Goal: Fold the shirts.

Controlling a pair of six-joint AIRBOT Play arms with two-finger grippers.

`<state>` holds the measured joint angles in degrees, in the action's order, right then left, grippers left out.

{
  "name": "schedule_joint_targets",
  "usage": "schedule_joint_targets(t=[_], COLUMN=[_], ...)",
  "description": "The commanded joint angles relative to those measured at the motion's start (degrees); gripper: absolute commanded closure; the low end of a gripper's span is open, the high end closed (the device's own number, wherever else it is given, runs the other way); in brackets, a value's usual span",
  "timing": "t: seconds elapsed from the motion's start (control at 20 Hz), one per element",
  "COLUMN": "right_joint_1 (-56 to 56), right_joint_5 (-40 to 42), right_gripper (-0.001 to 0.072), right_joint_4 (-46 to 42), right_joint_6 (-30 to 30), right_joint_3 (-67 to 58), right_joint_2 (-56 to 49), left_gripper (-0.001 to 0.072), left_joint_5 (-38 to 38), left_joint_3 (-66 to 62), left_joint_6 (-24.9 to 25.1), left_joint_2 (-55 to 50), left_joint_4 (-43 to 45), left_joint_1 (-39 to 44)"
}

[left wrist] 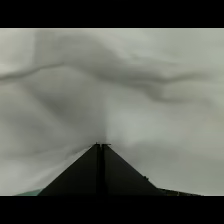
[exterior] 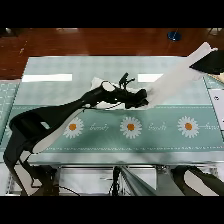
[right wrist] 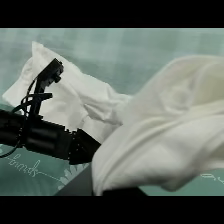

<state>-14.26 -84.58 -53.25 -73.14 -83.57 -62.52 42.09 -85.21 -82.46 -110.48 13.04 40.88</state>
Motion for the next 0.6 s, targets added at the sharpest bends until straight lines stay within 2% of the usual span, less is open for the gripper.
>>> schedule_joint_targets(t=[0.0,0.1,0.25,0.4,0.55], right_joint_1=[1.64,1.75,1.75,2.56,7.82], right_joint_5=[-0.15,-0.24,0.26,1.22,3.98], right_gripper=[0.0693,0.0693,0.0694,0.0693,0.0693], right_joint_4=[-1.53,-2.21,-3.23,-3.39,-4.37], right_joint_6=[-0.15,-0.17,-0.94,-1.68,-3.65], right_joint_3=[0.02,0.02,0.02,0.04,0.22], right_joint_2=[0.24,0.24,0.17,-0.24,-3.32], left_gripper=[0.0677,0.0677,0.0680,0.0680,0.0680], left_joint_5=[-2.05,-0.68,3.85,8.61,16.74], left_joint_3=[-3.52,-4.44,-4.42,-4.44,-4.44], left_joint_6=[0.94,1.01,6.60,9.05,11.58], left_joint_2=[-3.41,-4.04,-1.70,5.99,16.83], left_joint_4=[-4.55,-4.50,-2.93,3.43,7.67], left_joint_1=[2.58,1.60,-4.42,-15.50,-29.57])
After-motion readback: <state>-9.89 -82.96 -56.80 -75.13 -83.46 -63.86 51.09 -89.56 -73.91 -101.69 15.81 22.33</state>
